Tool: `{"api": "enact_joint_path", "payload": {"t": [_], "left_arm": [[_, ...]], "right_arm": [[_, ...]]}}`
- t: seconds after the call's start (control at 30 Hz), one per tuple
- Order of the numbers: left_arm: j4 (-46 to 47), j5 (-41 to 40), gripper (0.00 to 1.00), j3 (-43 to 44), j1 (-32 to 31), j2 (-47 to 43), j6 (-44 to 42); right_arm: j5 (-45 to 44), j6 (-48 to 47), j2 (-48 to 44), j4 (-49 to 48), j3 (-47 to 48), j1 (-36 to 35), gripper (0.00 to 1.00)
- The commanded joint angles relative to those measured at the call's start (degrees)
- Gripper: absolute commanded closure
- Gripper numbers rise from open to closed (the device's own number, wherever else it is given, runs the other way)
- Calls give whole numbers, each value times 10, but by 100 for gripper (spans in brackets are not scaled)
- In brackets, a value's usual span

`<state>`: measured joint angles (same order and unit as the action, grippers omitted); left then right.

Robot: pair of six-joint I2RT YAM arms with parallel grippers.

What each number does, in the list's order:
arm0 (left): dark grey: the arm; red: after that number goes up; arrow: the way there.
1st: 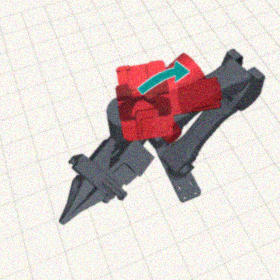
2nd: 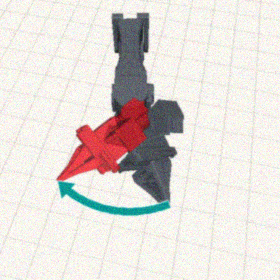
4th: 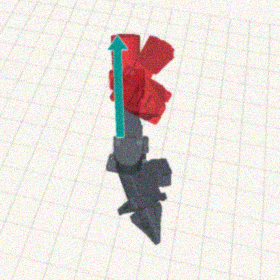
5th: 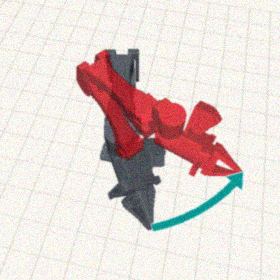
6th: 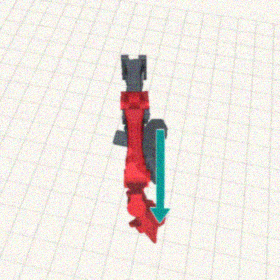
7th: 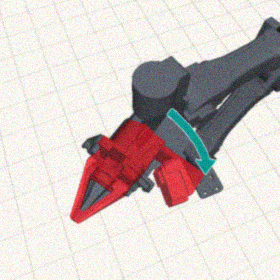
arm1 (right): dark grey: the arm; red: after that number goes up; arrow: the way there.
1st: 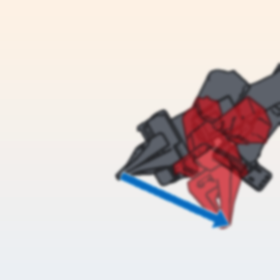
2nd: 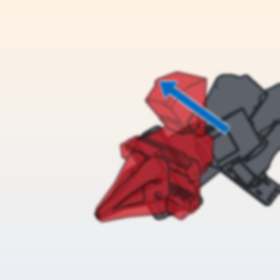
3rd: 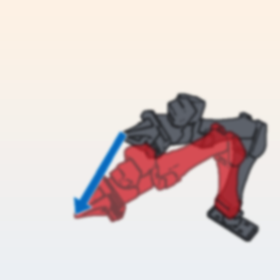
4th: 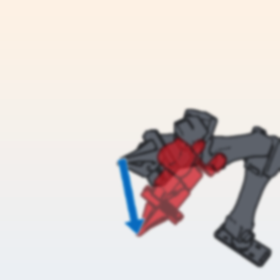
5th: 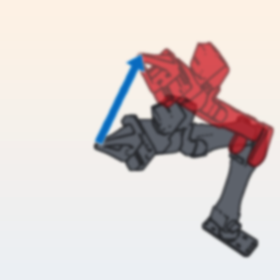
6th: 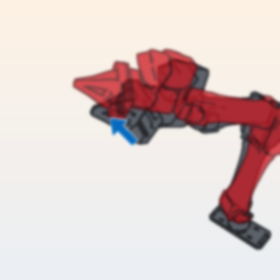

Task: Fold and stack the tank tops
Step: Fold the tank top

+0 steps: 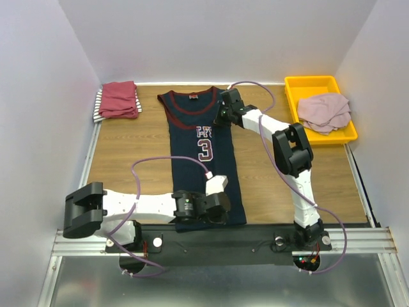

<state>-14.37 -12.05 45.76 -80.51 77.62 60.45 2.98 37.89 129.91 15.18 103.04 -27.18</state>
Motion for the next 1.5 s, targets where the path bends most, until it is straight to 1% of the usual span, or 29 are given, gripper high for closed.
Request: {"api": "enact_joint_path", "payload": {"t": [0.0,0.13,0.3,0.8,1.37,1.4,1.47], "left_arm": [[7,6,100,-40,1,-40,41],[12,19,100,-78,1,-57,62],[16,26,100,-100,2,-73,79],[18,37,100,-119,2,-85,93],[22,47,100,-132,1,-97,106],[22,48,100,-133,1,-96,106],[23,51,100,-133,0,-96,107]], "right_arm": [[-25,12,9,-8,42,-10,100],[-26,16,13,-8,51,-18,100],[-26,17,24,-8,65,-29,100],[-26,22,51,-8,84,-36,100],[-26,15,48,-8,97,-47,100],[-41,14,50,-8,99,-49,100],[-40,13,54,-8,105,-51,100]]}}
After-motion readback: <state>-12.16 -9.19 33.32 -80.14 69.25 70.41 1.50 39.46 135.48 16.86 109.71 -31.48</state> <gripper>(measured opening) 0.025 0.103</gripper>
